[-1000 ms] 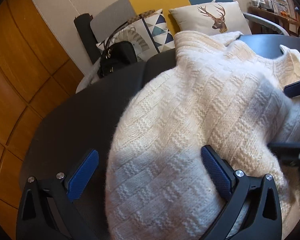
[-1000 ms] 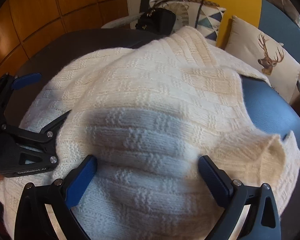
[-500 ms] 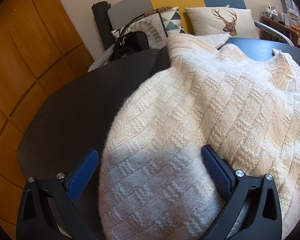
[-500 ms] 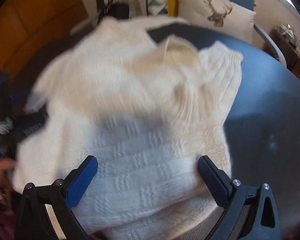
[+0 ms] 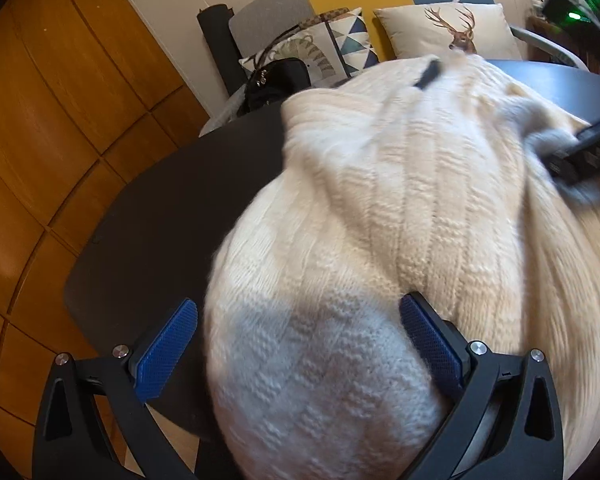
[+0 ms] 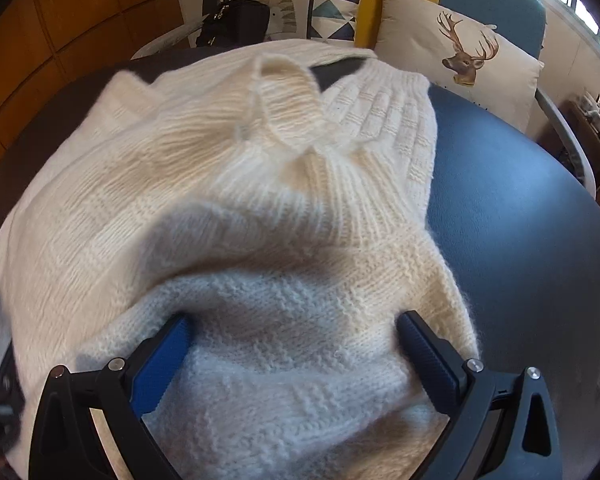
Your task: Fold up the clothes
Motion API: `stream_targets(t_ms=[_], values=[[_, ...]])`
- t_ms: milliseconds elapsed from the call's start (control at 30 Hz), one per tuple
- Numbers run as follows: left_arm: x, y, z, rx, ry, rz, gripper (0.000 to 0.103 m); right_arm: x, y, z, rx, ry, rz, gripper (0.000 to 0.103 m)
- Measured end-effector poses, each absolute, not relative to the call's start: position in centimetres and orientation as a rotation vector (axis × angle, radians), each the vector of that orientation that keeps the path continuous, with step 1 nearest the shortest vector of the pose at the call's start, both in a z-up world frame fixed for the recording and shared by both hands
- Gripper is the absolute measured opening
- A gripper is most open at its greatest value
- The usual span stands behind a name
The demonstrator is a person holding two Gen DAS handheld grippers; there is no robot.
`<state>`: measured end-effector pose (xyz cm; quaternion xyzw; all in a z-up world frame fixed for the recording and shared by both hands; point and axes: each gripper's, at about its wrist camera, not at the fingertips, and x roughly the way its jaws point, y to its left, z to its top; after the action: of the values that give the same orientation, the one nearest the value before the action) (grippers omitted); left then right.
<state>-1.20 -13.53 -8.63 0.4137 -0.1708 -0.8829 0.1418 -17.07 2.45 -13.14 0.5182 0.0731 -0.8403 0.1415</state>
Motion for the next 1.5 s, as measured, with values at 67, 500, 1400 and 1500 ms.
stream_targets(t_ms=[67,500,1400,1500], values=[[-1.3,-13.2,-7.8,1.224,-0.518,-2.558,0.102,-18.1,2.2,-13.3,1.467,0.196,-2.467,0.103],[-17.7,-13.0,-6.3,1.099,-0.578,-2.524,0.102,-21.1,3.6,-14.3,1.344,0.153,-2.614,0.103],[-10.7,-18.7,-10.2,1.097,-0.309,-2.355,0.103,-6.7,4.6,-4.0,1.269,0.057,-2.588,0.101],[-10.5,-18.8,-10.0,1.102,-0.304,-2.353,0.103,-6.8,2.2,-3.7,1.249,0.156,-2.533,0.101]])
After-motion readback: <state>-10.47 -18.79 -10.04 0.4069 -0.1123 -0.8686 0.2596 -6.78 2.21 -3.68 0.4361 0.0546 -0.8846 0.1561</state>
